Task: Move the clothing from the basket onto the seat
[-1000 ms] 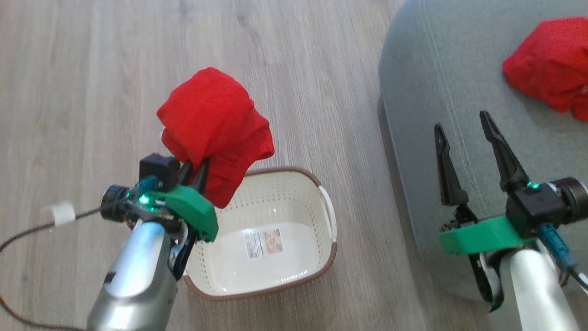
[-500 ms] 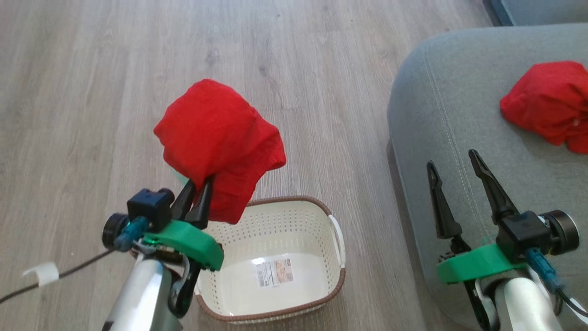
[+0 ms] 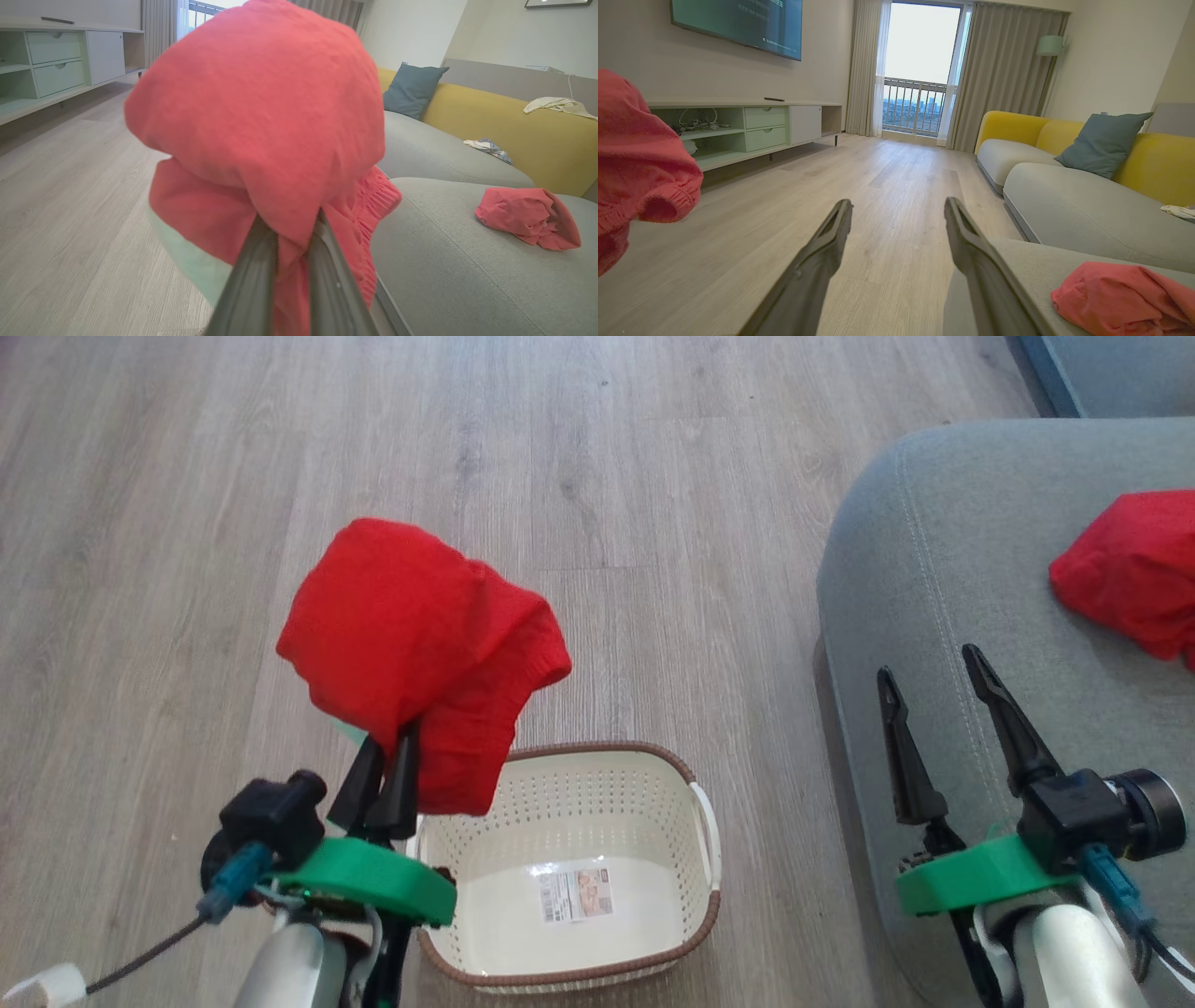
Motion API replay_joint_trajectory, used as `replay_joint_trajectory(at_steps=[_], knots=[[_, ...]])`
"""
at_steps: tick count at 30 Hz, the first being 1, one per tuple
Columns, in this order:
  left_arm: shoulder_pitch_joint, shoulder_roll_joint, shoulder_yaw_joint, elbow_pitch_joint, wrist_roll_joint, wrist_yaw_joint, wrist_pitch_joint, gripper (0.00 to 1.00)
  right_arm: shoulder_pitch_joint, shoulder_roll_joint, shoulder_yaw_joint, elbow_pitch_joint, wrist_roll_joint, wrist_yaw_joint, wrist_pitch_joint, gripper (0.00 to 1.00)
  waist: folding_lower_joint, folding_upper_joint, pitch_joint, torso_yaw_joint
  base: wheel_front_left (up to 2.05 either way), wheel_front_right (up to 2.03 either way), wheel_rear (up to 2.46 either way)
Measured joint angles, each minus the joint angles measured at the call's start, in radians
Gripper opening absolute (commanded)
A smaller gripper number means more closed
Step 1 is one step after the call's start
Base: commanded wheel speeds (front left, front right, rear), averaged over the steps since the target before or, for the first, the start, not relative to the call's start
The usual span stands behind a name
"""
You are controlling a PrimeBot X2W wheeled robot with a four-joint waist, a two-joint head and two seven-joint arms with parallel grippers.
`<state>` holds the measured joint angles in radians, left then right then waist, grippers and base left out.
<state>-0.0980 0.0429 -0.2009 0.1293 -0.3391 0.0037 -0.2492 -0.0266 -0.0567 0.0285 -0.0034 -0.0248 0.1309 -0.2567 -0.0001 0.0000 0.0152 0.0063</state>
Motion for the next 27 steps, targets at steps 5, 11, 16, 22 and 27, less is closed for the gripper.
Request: replay_joint_trajectory(at_steps=[5,11,16,22,27], knots=[[0.027,0.0,-0.009,-0.01,-0.003,0.007,0.0,0.0,0.0,0.0,0.0,0.0,0.005,0.0,0.0,1.0,0.0,0.0,-0.005,0.007,0.0,0.0,0.0],[0.03,0.0,-0.012,-0.017,-0.002,0.014,0.0,0.0,0.0,0.0,0.0,0.003,0.009,0.0,0.0,1.0,0.0,0.0,-0.008,0.007,0.0,0.0,0.0],[0.03,0.0,-0.007,-0.02,-0.003,0.017,0.0,0.0,0.0,0.0,0.002,0.004,0.009,0.0,0.0,1.0,0.0,0.0,-0.008,0.005,0.0,0.0,0.0],[0.029,0.0,0.0,-0.023,-0.002,0.009,0.0,0.0,0.0,0.0,0.002,0.003,0.009,0.0,0.0,1.0,0.0001,0.0,-0.007,-0.001,0.0,0.0,0.0],[0.009,0.0,0.01,-0.032,0.019,-0.007,0.0,0.0,-0.001,0.0,0.004,0.003,0.009,0.0,0.0,1.0,0.0001,0.0,-0.002,-0.012,0.0,0.0,0.0]])
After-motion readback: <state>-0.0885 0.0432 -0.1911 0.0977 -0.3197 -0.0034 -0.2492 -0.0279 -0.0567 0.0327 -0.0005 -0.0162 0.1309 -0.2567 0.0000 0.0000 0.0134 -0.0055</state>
